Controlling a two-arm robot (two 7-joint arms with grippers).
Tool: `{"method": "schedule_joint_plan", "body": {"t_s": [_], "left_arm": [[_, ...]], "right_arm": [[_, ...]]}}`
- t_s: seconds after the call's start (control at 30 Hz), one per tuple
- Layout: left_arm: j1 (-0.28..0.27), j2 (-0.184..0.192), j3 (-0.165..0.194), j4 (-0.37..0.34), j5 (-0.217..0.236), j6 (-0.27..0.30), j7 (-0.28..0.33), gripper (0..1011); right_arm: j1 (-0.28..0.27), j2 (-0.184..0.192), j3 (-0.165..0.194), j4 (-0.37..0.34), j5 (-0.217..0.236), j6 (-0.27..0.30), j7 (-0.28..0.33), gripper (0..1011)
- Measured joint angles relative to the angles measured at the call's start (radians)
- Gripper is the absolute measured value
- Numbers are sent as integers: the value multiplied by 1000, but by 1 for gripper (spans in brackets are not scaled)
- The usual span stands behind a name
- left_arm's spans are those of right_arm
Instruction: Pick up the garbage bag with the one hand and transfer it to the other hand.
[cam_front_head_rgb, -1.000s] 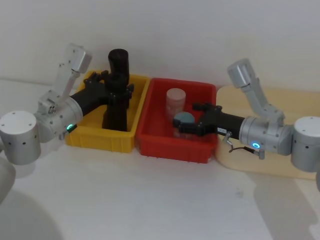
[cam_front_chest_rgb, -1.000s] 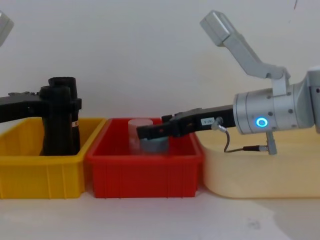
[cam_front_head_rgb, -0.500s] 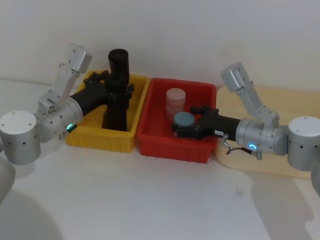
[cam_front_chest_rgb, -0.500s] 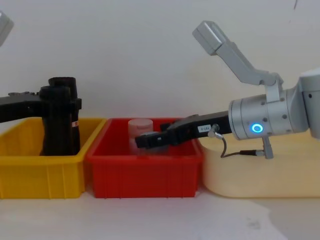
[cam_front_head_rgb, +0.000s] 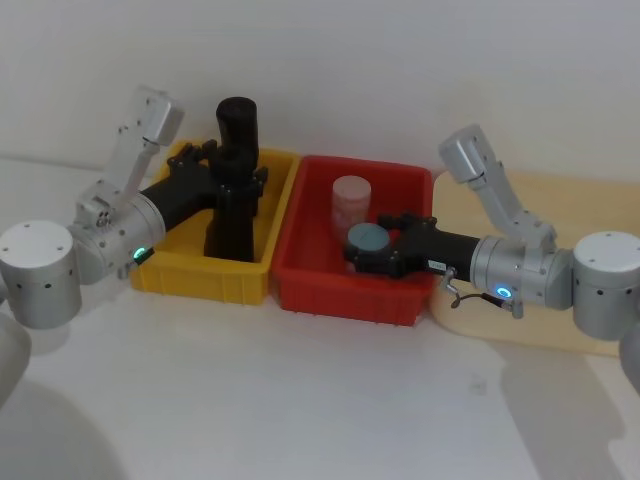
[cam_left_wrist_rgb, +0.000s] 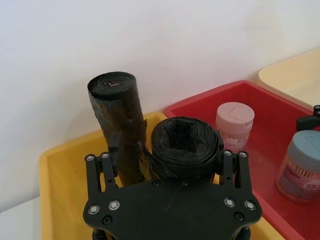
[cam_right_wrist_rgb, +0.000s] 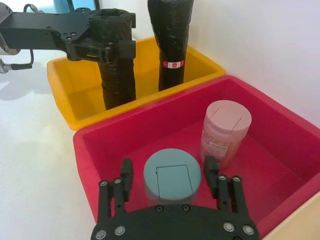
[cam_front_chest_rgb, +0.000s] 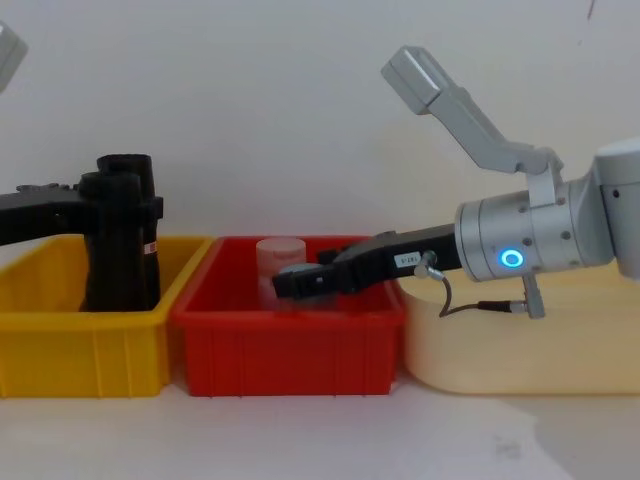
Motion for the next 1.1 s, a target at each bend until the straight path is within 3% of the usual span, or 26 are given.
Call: {"method": "schedule_joint_plan", "body": {"t_s": [0.3, 0.63, 0.8, 1.1], "left_arm": [[0, 0, 0, 0, 0, 0, 0, 1001], [0, 0, 0, 0, 0, 0, 0, 992], [0, 0, 0, 0, 0, 0, 0, 906], [0, 0, 0, 0, 0, 0, 0, 639]], "right_arm": [[2, -2, 0, 5, -4, -3, 0, 654], [2, -3, 0, 7, -6, -4, 0, 647], [3, -3, 0, 8, -6, -4, 0, 647], [3, -4, 0, 9, -7, -5, 0, 647]]}}
